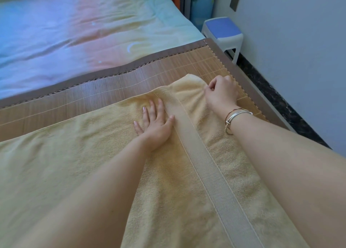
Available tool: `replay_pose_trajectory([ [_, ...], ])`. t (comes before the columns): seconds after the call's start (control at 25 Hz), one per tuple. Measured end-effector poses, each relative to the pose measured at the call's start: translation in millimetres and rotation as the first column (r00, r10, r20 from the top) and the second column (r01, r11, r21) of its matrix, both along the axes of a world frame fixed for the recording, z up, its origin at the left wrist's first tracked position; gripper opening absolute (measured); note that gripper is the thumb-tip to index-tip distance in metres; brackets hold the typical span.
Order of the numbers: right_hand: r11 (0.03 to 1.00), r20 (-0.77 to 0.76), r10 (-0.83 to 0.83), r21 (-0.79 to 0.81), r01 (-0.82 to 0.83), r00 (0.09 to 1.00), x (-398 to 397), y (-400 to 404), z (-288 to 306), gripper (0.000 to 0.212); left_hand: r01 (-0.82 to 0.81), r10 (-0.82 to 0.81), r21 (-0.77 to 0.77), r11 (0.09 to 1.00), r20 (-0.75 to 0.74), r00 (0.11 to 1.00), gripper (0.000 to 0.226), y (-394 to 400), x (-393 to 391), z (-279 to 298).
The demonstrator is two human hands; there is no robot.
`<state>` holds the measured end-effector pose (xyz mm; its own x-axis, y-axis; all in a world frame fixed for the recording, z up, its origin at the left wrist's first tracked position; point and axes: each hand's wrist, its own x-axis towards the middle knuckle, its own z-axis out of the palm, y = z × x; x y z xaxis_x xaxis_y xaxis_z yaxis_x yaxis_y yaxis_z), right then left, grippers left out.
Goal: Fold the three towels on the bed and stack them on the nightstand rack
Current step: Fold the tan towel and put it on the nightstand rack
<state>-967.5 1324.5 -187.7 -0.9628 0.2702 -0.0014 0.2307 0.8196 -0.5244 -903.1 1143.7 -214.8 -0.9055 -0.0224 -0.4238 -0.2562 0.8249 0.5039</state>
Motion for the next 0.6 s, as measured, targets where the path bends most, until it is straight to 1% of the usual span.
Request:
replay_pose_trajectory([
  [0.04, 1.0, -0.017, -0.018, -0.002, 0.018, 1.0, 1.2, 4.0, -1.3, 0.015, 0.012, -0.012, -0.005, 1.0, 0.004, 1.0, 0.068, 1.0, 0.6, 0.0],
  [0.08, 1.0, 0.005, -0.012, -0.005, 0.012, 1.0, 3.1, 7.8, -3.4, 0.019, 0.022, -0.022, -0.017, 1.0, 0.01, 1.0, 0.071, 2.0, 1.4, 0.0],
  [0.16, 0.998, 0.086, 0.037, -0.052, -0.033, 0.996, 9.9, 13.0, -2.9, 0.031, 0.038, -0.036, -0.083, 0.996, 0.023, 0.999, 0.081, 3.5, 2.1, 1.5],
  [0.24, 0.99, 0.165, 0.097, -0.118, -0.078, 0.981, 30.9, 22.6, 5.0, 0.04, 0.048, -0.042, -0.169, 0.984, 0.036, 0.998, 0.084, 8.9, 3.2, 5.7],
  [0.32, 0.981, 0.296, 0.194, -0.084, -0.176, 0.935, 74.5, 39.2, 23.0, 0.04, 0.02, -0.027, -0.242, 0.97, -0.024, 0.999, 0.074, 21.0, 9.0, 17.0],
  [0.36, 0.971, 0.383, 0.234, -0.049, -0.233, 0.894, 102.6, 50.3, 31.0, 0.037, 0.008, -0.036, -0.257, 0.966, -0.103, 0.994, 0.063, 30.2, 16.2, 23.6],
  [0.4, 0.959, 0.468, 0.26, -0.024, -0.282, 0.844, 132.2, 62.4, 38.2, 0.034, 0.02, -0.069, -0.249, 0.968, -0.188, 0.98, 0.053, 41.9, 27.2, 31.1],
  [0.44, 0.95, 0.547, 0.264, -0.006, -0.312, 0.794, 164.3, 75.8, 44.8, 0.035, 0.069, -0.125, -0.224, 0.972, -0.249, 0.96, 0.046, 56.7, 43.3, 38.2],
  [0.48, 0.943, 0.616, 0.265, -0.005, -0.333, 0.742, 194.7, 88.2, 49.7, 0.033, 0.13, -0.179, -0.184, 0.974, -0.28, 0.943, 0.042, 71.6, 63.3, 43.2],
  [0.52, 0.939, 0.664, 0.274, -0.028, -0.343, 0.696, 219.5, 98.2, 51.4, 0.029, 0.184, -0.213, -0.127, 0.975, -0.277, 0.937, 0.041, 85.2, 82.5, 45.8],
  [0.6, 0.945, 0.702, 0.298, -0.123, -0.302, 0.647, 262.8, 115.8, 56.9, 0.02, 0.244, -0.237, 0.012, 0.97, -0.194, 0.952, 0.039, 110.0, 120.4, 54.3],
])
